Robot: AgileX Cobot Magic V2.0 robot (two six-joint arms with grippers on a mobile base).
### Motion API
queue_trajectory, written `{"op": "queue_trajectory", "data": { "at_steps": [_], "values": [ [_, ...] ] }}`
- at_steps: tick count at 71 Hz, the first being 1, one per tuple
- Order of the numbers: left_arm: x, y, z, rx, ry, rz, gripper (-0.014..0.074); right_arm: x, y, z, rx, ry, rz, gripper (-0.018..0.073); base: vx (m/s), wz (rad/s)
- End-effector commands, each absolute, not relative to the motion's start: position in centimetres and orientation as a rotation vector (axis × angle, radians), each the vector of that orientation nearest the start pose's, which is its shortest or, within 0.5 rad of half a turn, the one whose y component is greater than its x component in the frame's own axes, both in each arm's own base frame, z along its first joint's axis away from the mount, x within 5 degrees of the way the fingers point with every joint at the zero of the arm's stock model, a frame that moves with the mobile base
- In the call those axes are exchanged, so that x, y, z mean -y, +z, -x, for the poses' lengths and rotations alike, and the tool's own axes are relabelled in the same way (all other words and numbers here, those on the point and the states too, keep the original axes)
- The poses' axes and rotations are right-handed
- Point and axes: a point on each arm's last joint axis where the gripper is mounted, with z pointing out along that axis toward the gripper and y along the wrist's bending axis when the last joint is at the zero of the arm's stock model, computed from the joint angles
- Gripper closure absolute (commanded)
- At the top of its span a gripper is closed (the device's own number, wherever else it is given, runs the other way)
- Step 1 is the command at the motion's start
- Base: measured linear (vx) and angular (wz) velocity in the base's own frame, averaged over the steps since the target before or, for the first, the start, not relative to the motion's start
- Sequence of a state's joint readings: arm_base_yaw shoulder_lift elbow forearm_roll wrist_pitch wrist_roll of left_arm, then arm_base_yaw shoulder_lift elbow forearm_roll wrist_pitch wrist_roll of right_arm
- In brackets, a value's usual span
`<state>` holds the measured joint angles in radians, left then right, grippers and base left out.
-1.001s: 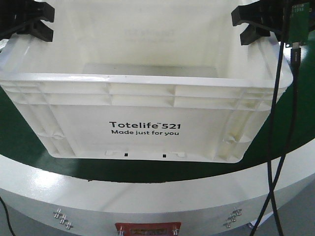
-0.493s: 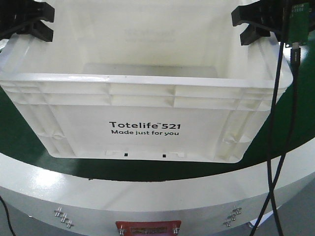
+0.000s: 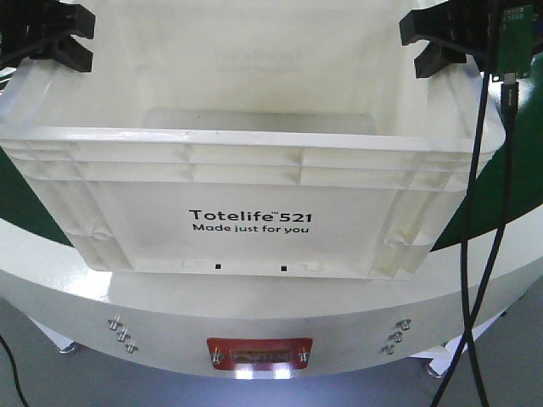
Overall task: Place moving items into box and shelve
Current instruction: 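Lift the crate off the conveyor with both grippers, then hold the crate raised with both grippers while the base drives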
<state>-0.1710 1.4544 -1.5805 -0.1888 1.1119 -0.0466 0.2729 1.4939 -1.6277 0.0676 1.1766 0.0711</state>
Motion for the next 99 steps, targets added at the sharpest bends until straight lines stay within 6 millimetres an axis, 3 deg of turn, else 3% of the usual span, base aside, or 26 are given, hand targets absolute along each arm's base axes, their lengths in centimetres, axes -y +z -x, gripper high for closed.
{"op": "queue_trajectory", "data": {
  "at_steps": [1, 30, 99],
  "values": [
    [7.06, 44.86, -28.51, -2.263, -0.42, -0.127, 0.0616, -8.85, 44.51, -28.56, -2.317, 0.281, 0.272, 0.0571, -0.18, 0.08],
    [7.05, 44.86, -28.5, -2.264, -0.419, -0.127, 0.0616, -8.85, 44.5, -28.55, -2.318, 0.281, 0.272, 0.0571, -0.18, 0.22],
    [7.04, 44.85, -28.5, -2.265, -0.417, -0.128, 0.0613, -8.86, 44.54, -28.58, -2.313, 0.281, 0.271, 0.0571, -0.11, 0.6]
  ]
}}
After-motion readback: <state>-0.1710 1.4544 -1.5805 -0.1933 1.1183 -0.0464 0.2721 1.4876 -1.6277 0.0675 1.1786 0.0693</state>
